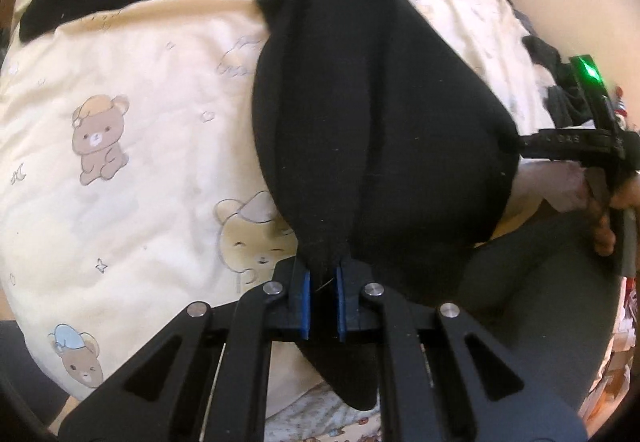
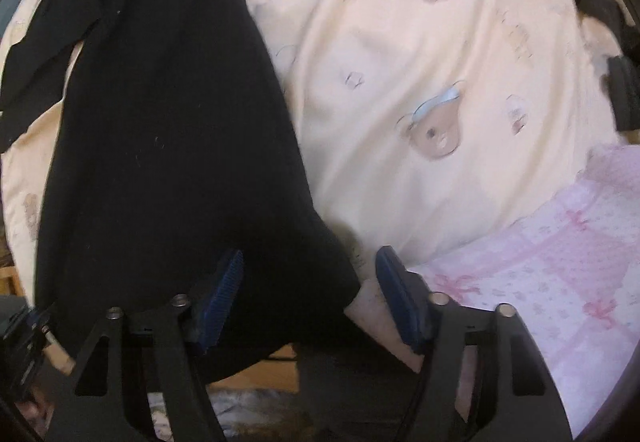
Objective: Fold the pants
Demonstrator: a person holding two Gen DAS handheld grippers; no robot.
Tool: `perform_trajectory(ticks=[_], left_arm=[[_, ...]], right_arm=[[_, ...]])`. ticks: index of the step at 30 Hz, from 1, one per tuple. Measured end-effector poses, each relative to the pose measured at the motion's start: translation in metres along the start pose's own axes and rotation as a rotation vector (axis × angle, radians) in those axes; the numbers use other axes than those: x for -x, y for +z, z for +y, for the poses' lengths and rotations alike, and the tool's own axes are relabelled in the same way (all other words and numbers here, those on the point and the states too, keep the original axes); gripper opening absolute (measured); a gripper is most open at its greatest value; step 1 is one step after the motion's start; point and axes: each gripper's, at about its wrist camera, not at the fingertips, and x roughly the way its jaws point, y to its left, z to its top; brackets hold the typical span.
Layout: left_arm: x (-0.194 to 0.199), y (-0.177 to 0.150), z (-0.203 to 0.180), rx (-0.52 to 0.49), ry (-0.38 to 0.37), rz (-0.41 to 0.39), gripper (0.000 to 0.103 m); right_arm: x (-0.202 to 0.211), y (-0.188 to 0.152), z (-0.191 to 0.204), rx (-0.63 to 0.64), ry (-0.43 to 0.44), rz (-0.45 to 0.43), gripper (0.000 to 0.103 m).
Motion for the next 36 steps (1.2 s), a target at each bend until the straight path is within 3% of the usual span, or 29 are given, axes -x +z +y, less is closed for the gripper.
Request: perform_trajectory(ticks=[1,2,5,7,10,12,15,18,23,27,34,36], left_arm=[[-0.003,-0.003,-0.002,0.004,0.004,0.005,0.007],[-0.003,-0.004,-0.002,0.003,0.005,0.010,0.007],[0.001,-0.005,-0.003,-0.001,-0.008,0.004,0.007],[0.011,-0.004,-0.003,0.014,-0.050,-0.003,0.007],[0.028,0.001,-0.014,0.020,-0.154,-0.024,0.007],[0.053,0.011,-0.033,-0.025,-0.238,-0.093,0.007],[0.079,0.029,-0.043,-0.051,-0.258,-0.163,0.007],[0.096,0.059,-0.041,-0.042,-0.240,-0.207,0.007],[0.112,0.126,-0.011,0.014,-0.175,-0.261,0.007],[0.098,0.192,0.014,0.037,-0.156,-0.262,0.007],[0.035,0.321,0.034,0.020,-0.023,-0.269,0.008],[0.003,0.351,0.037,-0.010,0.038,-0.219,0.009]], right_arm=[[0.000,0.000,0.002,0.010,0.011,0.006,0.008],[0.001,-0.001,0.006,0.026,0.022,0.015,0.005],[0.016,-0.011,0.021,0.113,0.007,-0.003,0.004],[0.039,-0.017,0.021,0.105,0.054,-0.041,0.004],[0.075,-0.021,0.018,0.107,0.123,-0.129,0.004],[0.105,-0.020,0.016,0.109,0.200,-0.242,0.004],[0.132,-0.011,0.008,0.062,0.310,-0.340,0.004],[0.150,0.007,0.005,0.051,0.355,-0.416,0.004],[0.159,0.071,0.005,0.018,0.390,-0.478,0.004],[0.144,0.138,0.007,-0.005,0.376,-0.489,0.004],[0.086,0.276,0.033,-0.039,0.269,-0.484,0.004],[0.062,0.310,0.036,-0.077,0.253,-0.452,0.004]])
